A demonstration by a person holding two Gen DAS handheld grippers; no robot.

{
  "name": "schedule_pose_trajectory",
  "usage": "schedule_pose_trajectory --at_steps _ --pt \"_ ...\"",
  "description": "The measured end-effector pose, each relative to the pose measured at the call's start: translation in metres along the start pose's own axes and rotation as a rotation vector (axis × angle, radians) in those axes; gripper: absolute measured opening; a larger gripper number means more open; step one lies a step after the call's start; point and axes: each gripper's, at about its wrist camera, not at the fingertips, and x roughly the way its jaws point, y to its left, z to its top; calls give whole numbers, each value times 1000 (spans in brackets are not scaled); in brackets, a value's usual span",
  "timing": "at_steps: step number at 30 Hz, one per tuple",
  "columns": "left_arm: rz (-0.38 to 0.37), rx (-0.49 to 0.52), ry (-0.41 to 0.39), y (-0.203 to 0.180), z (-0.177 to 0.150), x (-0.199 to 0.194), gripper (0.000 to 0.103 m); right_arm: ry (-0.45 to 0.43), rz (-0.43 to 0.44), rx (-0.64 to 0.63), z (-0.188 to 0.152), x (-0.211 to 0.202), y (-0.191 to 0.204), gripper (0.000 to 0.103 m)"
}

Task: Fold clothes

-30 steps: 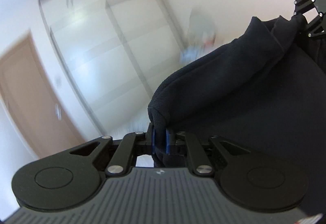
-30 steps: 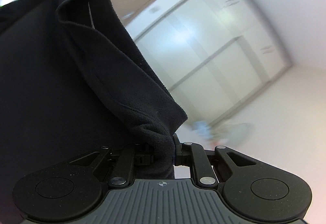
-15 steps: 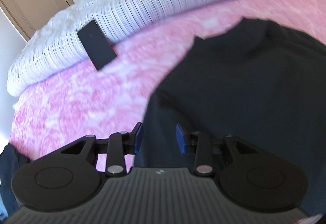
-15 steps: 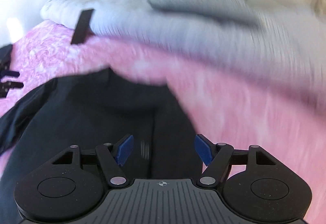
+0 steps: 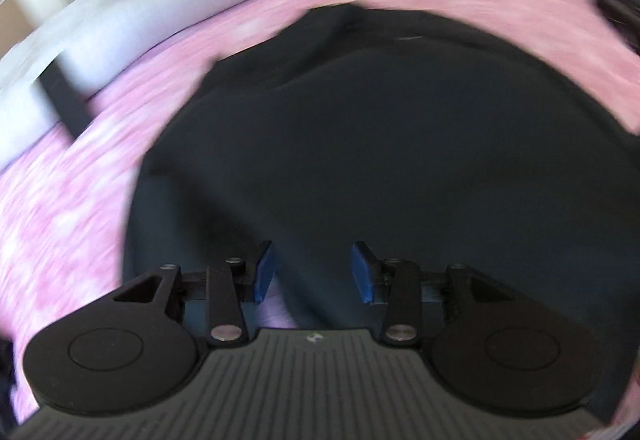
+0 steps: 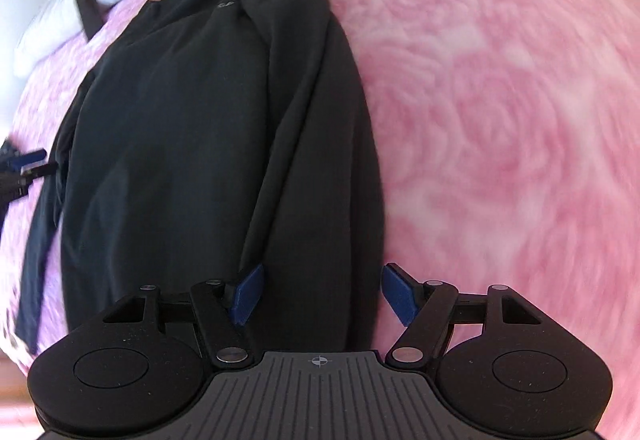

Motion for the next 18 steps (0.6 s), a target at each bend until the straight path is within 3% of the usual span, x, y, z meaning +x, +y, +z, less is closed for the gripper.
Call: schedule_pose_trajectory --at_steps 2,6,7,8,10,14,18 --pt "-62 105 -24 -31 -5 -12 39 -7 -42 -2 -9 -5 10 70" --pt "-166 171 15 -79 -38 -26 46 13 -80 -69 -42 -16 21 70" --pt "-186 179 39 -88 -47 -26 47 27 -78 -80 -48 -14 21 58" --pt "-190 194 58 -96 -56 -26 47 43 -89 -107 -52 -11 23 25" --pt "-186 219 92 -109 -71 -28 47 65 -145 -138 -50 -12 21 8" --pt "-181 268 108 -121 -82 -37 47 20 -277 -210 -11 -56 7 6" --pt "-130 194 84 -116 -72 -49 47 -83 -444 -320 55 -118 -17 3"
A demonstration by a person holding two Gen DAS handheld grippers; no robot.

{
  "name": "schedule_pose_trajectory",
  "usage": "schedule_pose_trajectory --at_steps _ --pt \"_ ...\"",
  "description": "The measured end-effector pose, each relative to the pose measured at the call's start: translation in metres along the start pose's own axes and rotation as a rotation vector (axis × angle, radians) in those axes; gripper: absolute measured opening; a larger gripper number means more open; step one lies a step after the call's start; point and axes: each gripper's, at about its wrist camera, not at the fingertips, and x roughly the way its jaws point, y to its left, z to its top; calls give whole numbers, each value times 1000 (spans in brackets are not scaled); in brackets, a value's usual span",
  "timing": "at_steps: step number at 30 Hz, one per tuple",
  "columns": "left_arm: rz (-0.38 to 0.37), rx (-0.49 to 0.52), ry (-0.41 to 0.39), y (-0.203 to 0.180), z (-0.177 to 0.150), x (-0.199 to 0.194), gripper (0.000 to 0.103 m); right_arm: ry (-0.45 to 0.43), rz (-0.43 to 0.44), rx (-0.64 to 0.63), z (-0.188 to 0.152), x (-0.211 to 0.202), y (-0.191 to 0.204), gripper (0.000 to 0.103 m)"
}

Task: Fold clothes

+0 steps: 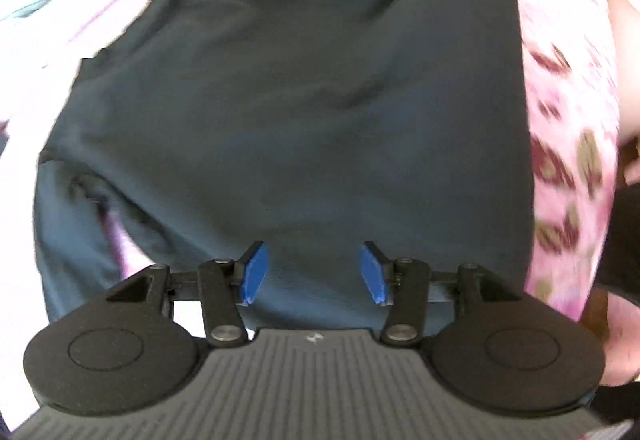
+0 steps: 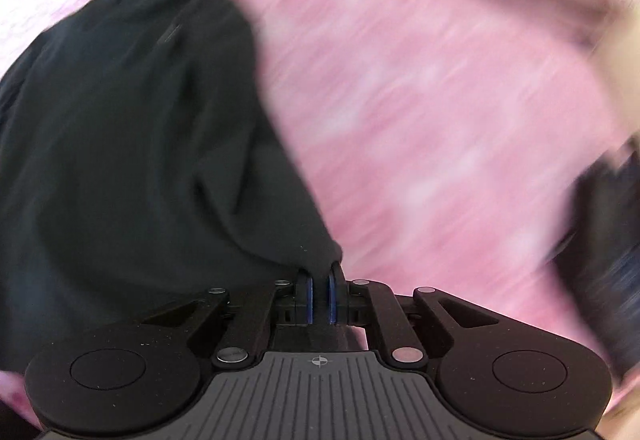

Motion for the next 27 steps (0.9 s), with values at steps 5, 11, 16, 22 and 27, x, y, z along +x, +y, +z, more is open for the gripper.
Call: schedule_pose_trajectory --at_steps 5,11,16,22,27 --pt "126 -129 15 4 23 -9 47 -129 -211 -146 75 -18 -83 3" --pt "263 -242 109 -8 52 -7 47 -228 -310 -241 135 25 -155 3" --pt "313 -313 166 -30 61 -11 49 -257 -461 -305 173 96 -195 4" --pt "303 -392 226 -44 33 -19 56 -249 -260 -297 110 86 -151 14" --pt "273 -612 233 -36 -14 -30 56 -123 169 -218 0 54 -94 14"
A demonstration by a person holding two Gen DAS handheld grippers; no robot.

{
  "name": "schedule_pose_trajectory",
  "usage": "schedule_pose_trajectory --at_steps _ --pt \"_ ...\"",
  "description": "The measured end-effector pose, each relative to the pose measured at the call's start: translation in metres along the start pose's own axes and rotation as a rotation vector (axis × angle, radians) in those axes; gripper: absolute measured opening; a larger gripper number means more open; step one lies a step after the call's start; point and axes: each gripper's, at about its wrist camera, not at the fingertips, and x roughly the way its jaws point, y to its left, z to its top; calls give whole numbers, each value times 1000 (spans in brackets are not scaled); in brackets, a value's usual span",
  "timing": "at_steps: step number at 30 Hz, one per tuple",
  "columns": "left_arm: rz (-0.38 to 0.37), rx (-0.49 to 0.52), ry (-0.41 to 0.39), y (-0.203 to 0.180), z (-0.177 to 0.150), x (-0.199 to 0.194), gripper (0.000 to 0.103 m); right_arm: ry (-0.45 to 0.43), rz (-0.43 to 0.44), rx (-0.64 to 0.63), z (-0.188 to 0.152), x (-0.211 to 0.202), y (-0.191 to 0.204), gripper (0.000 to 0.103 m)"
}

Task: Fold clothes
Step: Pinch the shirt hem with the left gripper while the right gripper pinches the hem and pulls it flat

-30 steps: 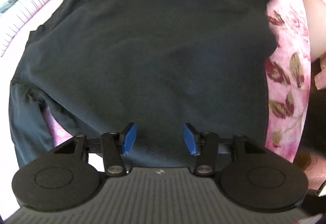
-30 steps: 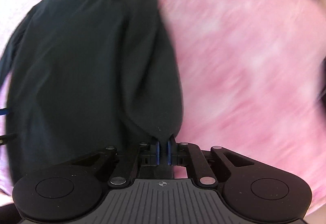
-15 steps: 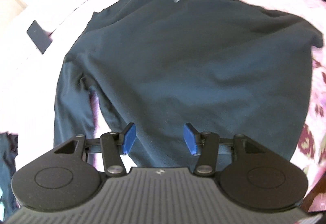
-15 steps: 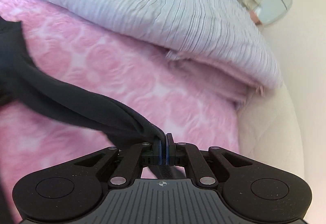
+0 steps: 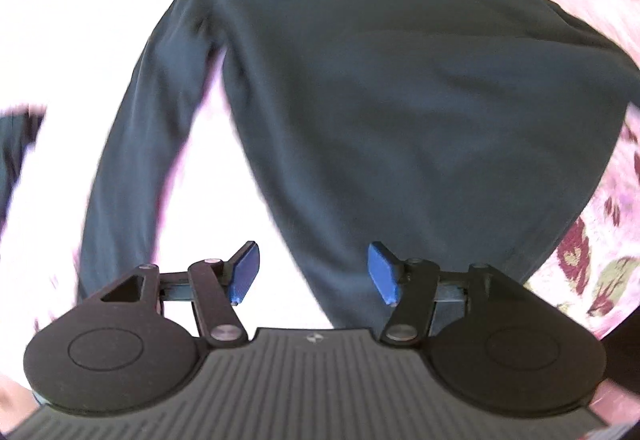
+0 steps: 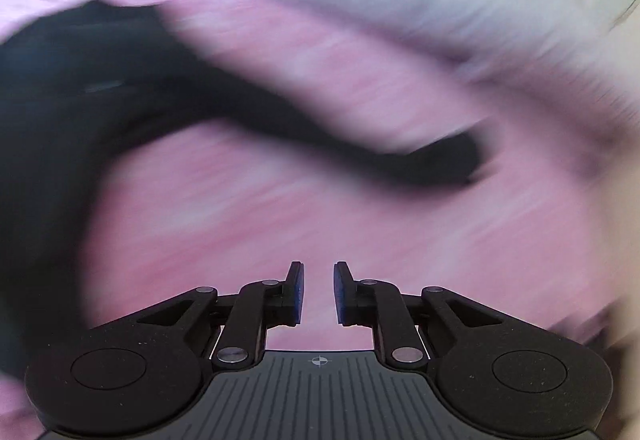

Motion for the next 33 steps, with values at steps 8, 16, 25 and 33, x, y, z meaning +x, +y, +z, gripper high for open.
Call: schedule_pose_trajectory --at_steps 8,16,25,33 --pt "-251 -255 67 23 -48 34 36 110 220 39 -83 -7 78 14" --pt "-289 -142 5 16 -53 16 4 82 192 72 -85 -15 66 15" --pt "-219 -72 45 46 -58 7 4 129 265 154 -86 2 58 14" --pt "-191 -49 75 45 -56 12 4 92 335 249 -89 6 57 15"
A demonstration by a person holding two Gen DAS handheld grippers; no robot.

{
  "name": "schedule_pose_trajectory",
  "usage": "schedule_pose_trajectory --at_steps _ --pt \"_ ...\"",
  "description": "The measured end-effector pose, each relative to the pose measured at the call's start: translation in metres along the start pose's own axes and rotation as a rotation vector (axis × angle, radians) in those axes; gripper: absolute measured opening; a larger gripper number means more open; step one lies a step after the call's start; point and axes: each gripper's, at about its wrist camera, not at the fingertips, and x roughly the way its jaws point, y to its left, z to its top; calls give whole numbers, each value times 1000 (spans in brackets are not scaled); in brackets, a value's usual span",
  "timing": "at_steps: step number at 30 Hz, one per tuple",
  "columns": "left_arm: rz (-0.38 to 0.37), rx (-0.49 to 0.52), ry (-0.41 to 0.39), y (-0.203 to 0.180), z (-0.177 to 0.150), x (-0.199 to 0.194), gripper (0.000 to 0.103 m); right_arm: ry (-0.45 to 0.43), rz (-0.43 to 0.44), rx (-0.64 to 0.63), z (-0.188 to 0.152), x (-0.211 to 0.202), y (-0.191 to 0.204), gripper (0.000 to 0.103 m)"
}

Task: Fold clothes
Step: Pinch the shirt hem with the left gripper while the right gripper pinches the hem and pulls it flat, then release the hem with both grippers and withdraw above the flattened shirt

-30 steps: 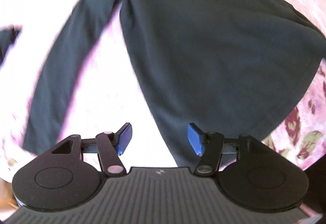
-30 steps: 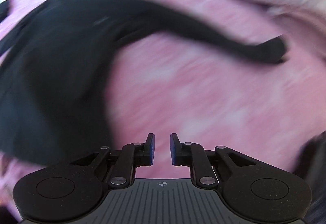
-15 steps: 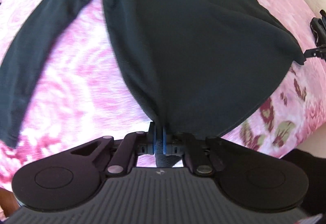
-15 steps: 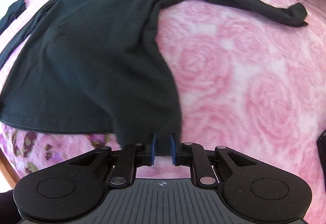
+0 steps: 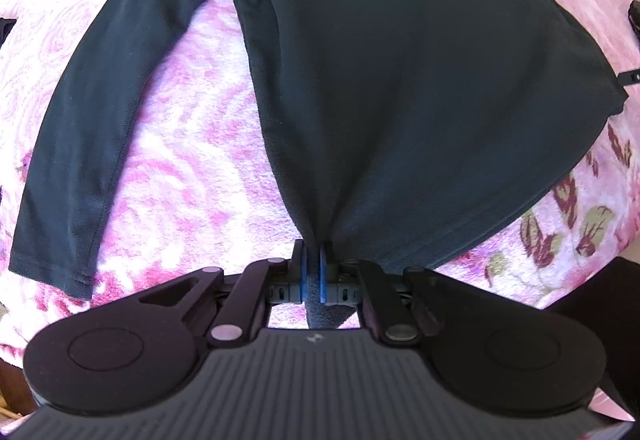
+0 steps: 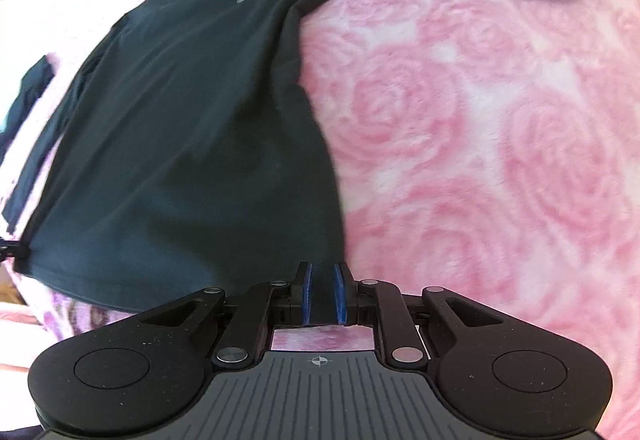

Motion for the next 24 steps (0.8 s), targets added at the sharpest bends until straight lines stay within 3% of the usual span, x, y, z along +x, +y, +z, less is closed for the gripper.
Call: schedule_pose_trajectory --at_steps 6,9,10,12,17,20,22,24 --pt "5 22 13 -3 0 4 4 6 -9 -34 4 22 -11 15" --pt "1 43 5 -3 -1 0 4 59 34 2 8 28 -14 14" --pt "-2 49 3 -3 -1 -3 4 79 47 7 9 28 -15 5" --pt "-9 71 -6 -2 -4 -14 4 92 42 -3 9 20 -14 2" --pt "8 93 -1 5 -18 -38 3 124 39 19 -16 -18 -1 1" --pt "3 73 24 9 -29 -29 4 170 46 39 -37 -13 8 2" --pt "-1 63 34 9 -29 -24 4 159 1 65 -40 -6 12 3" --pt "5 66 37 8 -30 -25 7 119 -62 44 -36 -8 19 23"
